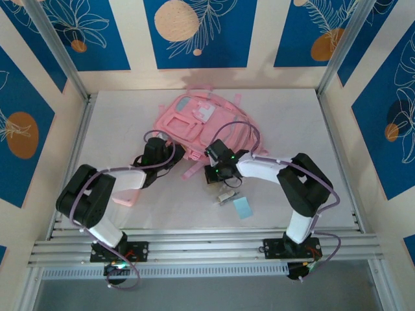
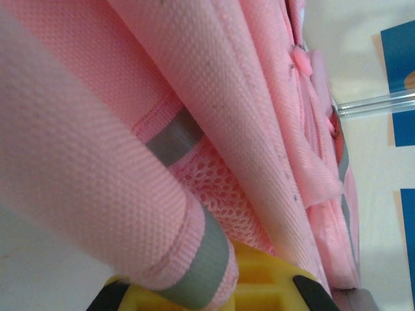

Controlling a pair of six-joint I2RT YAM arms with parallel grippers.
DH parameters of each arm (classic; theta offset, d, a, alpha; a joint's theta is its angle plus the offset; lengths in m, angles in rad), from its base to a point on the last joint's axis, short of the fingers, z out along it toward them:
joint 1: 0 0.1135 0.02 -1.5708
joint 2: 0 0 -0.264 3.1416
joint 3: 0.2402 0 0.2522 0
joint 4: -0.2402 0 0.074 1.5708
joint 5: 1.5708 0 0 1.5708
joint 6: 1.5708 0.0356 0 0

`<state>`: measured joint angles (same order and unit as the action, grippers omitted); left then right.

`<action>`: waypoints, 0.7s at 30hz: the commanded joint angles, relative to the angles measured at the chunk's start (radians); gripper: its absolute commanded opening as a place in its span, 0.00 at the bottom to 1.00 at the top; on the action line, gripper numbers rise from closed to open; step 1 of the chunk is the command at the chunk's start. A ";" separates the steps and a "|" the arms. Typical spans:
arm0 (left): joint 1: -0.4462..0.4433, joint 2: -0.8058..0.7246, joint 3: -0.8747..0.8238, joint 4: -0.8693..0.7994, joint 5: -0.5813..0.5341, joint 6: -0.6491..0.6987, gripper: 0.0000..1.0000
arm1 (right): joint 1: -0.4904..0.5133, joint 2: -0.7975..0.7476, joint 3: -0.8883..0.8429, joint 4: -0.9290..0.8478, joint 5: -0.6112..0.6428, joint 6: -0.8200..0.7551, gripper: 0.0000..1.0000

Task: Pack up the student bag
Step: Zip the student bag at the center of the table.

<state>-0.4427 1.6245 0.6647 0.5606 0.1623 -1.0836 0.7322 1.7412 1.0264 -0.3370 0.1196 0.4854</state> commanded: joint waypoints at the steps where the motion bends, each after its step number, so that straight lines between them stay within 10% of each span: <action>1: 0.079 0.032 0.086 0.092 -0.033 0.065 0.00 | -0.058 -0.068 -0.030 -0.335 -0.093 -0.029 0.00; 13: 0.159 0.238 0.448 -0.123 0.042 0.190 0.01 | -0.170 -0.070 0.111 -0.398 -0.448 -0.080 0.00; 16: 0.157 0.227 0.467 -0.204 0.105 0.197 0.53 | -0.166 -0.012 0.174 -0.339 -0.565 -0.027 0.00; 21: 0.149 0.097 0.321 -0.229 0.124 0.192 0.63 | -0.157 0.104 0.305 -0.316 -0.664 0.025 0.00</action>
<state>-0.2878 1.8137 1.0443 0.3546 0.2623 -0.9062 0.5621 1.8076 1.2583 -0.6491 -0.3859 0.4744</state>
